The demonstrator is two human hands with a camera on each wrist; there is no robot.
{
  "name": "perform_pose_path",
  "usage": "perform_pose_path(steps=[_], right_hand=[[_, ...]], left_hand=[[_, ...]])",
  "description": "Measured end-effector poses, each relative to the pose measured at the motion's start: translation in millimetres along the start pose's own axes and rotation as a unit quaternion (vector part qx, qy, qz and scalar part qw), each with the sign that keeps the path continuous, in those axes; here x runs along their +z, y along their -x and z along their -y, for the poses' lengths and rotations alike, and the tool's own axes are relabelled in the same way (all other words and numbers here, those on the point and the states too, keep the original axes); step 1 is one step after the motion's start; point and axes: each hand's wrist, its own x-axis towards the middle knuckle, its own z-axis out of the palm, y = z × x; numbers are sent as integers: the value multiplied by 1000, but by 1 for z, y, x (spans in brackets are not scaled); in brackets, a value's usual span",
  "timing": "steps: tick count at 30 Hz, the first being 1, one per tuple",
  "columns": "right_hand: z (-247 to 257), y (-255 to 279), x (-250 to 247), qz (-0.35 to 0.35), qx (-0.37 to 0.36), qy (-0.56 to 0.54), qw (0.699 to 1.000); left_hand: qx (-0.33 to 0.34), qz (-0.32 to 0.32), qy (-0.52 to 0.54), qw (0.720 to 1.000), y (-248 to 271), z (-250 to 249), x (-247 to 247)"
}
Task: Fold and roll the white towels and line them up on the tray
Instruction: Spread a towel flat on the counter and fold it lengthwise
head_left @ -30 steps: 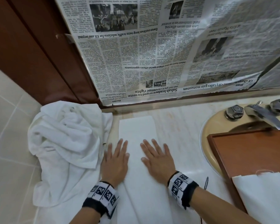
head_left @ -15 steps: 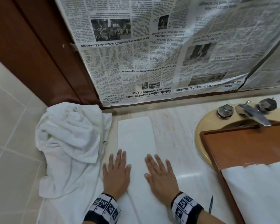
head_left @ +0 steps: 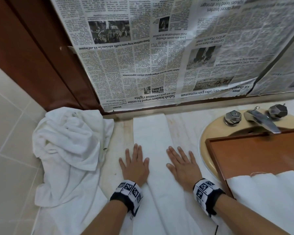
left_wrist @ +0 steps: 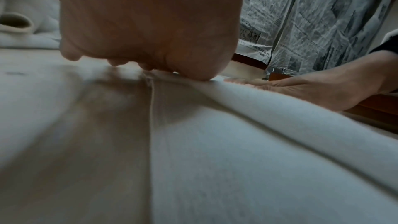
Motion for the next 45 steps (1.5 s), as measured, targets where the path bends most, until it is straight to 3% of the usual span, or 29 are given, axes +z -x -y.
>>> perform_pose_path(steps=[7, 11, 15, 21, 25, 28, 35, 40, 45], right_hand=[[-22, -22, -17, -19, -61, 4, 998], [-15, -9, -21, -17, -37, -42, 998], [16, 35, -23, -97, -6, -133, 986], [50, 88, -18, 16, 51, -164, 985], [60, 102, -19, 53, 86, -141, 985], [68, 114, -26, 67, 90, -191, 975], [121, 156, -41, 35, 57, -243, 968], [167, 167, -22, 28, 47, -166, 985], [186, 179, 17, 71, 54, -105, 991]], left_hand=[[19, 5, 27, 999, -18, -5, -8], [67, -38, 86, 993, -1, 10, -12], [143, -54, 121, 981, 18, 29, -4], [226, -59, 87, 968, 21, 27, -6], [221, -49, 90, 970, 19, 32, -12], [209, -55, 114, 970, 26, 41, -15], [197, -35, 152, 968, 39, 56, -17], [192, -49, 161, 967, 44, 64, -13], [181, -60, 177, 966, 49, 66, -10]])
